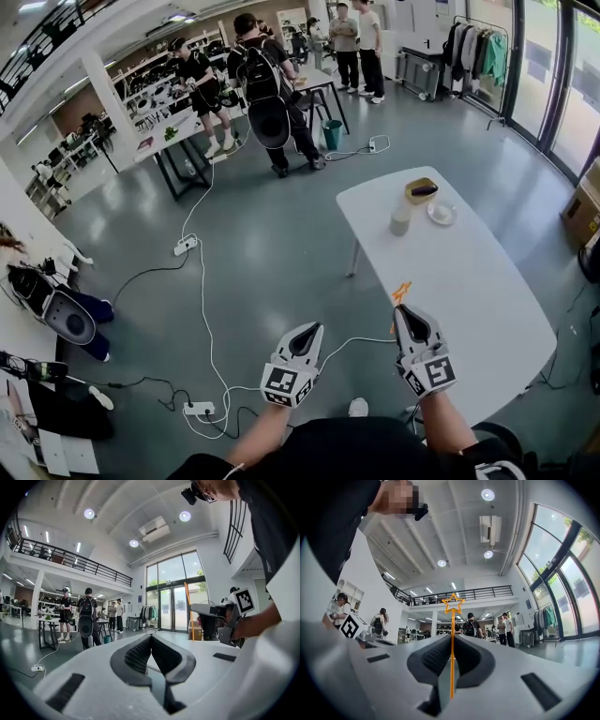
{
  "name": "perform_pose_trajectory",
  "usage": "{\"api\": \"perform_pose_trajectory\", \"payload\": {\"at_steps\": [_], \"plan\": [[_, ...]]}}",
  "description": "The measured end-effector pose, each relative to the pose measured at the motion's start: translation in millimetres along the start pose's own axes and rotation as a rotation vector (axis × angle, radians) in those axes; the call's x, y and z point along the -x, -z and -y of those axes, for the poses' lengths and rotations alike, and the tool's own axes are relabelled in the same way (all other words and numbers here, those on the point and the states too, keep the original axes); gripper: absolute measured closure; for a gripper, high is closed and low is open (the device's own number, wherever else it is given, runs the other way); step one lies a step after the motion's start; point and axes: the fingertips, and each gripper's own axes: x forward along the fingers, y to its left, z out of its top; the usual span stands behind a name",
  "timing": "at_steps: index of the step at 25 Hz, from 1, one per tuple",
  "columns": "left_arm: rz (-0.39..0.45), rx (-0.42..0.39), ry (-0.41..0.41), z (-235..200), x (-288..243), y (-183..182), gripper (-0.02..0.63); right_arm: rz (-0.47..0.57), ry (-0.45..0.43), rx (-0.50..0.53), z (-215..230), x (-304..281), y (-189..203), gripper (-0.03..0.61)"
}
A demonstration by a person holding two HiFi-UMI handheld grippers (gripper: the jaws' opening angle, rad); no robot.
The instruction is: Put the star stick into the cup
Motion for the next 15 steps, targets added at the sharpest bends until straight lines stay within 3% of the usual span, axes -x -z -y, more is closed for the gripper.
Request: {"api": "perform_pose_trajectory", "payload": {"at_steps": [7, 15], "plan": [[-0.013, 0.008, 0.004, -3.9, -38.9, 1.6, 0.604, 0.006, 0.032, -0.009, 33.8, -21.2, 4.1, 0.555], [-0.025, 0.023, -0.038, -61.1, -84.2, 8.7, 0.604, 0.017, 0.068, 0.008, 63.6, -70.9, 13.3, 0.555]]}}
